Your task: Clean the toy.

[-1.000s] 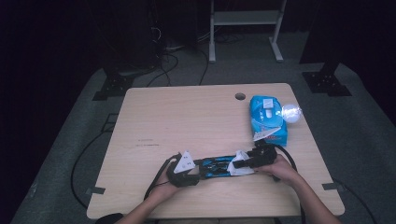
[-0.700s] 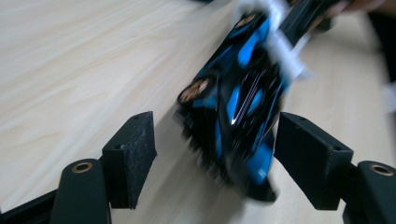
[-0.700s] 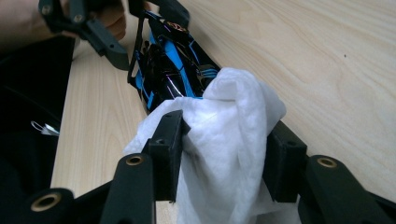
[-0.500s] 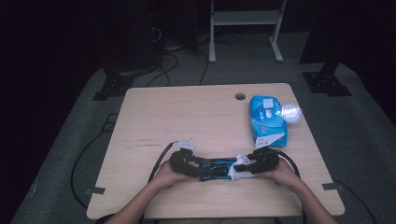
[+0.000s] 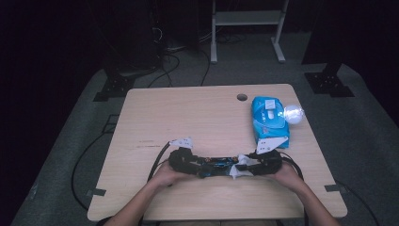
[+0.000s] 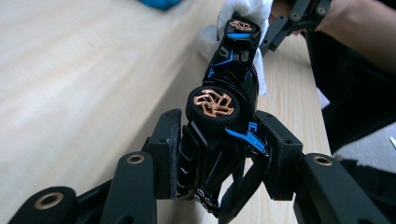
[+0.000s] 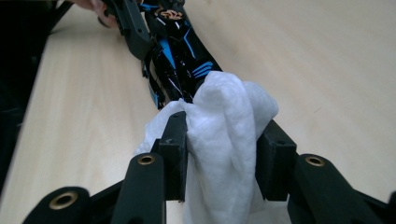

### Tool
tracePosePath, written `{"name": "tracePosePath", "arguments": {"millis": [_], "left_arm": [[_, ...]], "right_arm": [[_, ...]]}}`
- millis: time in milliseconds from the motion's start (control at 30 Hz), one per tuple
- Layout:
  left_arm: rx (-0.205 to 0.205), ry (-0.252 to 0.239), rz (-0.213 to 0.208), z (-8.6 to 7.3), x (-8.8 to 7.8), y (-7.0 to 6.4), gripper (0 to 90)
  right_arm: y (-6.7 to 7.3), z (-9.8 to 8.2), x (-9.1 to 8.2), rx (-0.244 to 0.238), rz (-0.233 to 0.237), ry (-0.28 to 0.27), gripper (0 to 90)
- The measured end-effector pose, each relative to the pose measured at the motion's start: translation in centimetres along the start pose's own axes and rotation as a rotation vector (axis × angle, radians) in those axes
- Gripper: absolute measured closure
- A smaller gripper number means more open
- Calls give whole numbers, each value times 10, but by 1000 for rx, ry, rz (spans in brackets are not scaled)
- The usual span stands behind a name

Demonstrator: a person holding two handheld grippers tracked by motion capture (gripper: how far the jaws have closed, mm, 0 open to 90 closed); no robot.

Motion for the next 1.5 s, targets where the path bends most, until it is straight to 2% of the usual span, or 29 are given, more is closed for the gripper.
{"name": "tracePosePath", "arguments": {"millis": [33,133,233,367,500,600,633,800,833,867,933,967,1033,1067,1167,1233,1333,1400,1500], "left_arm": [[9,-16,4,3,-1,2,549],[25,-50,24,8,-2,7,551],[25,-45,44,7,2,12,551],[45,-23,74,3,5,15,549],[53,-19,90,2,5,15,545],[72,3,104,0,7,13,535],[85,-7,108,-2,7,11,534],[86,0,106,-3,6,9,526],[86,0,106,-3,6,9,514],[74,0,105,-3,6,10,482],[77,8,110,-4,6,9,453],[77,8,110,-4,6,9,446],[90,14,116,-5,7,8,449],[98,16,118,-5,7,7,470],[112,15,117,-6,7,7,528],[118,12,120,-6,7,5,561],[118,11,128,-7,7,3,563],[116,0,134,-7,9,2,564],[120,-6,144,-8,11,-1,563]], "right_arm": [[-3,4,-1,-16,-26,-5,593],[-13,10,1,-33,-52,8,591],[-20,7,6,-45,-59,34,587],[-22,3,13,-56,-55,65,584],[-22,2,17,-61,-59,69,579],[-18,4,18,-65,-70,92,554],[-16,4,18,-69,-73,96,545],[-12,0,9,-11,-89,113,527],[-12,-1,7,2,-97,118,533],[-11,-3,4,15,-98,124,568],[-9,-4,-1,27,-105,122,628],[-9,-4,-1,27,-105,122,628],[-8,-6,-9,51,-101,129,760],[-7,-6,-11,59,-97,130,779],[-5,1,-21,71,-96,92,798],[-3,11,-27,77,-109,41,805],[-1,33,-31,74,-139,-30,807],[-1,48,-27,65,-175,-58,807],[2,60,-11,56,-183,-73,807]]}}
Point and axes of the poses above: each handheld gripper's, and its own axes: x roughly forward along the jaws, z roughly out of its top, y roughly to its left, the point moved 1 cm from there along x, roughly forward along the jaws, and after that the axes turned 14 degrees about -x, right-handed, at the moved point
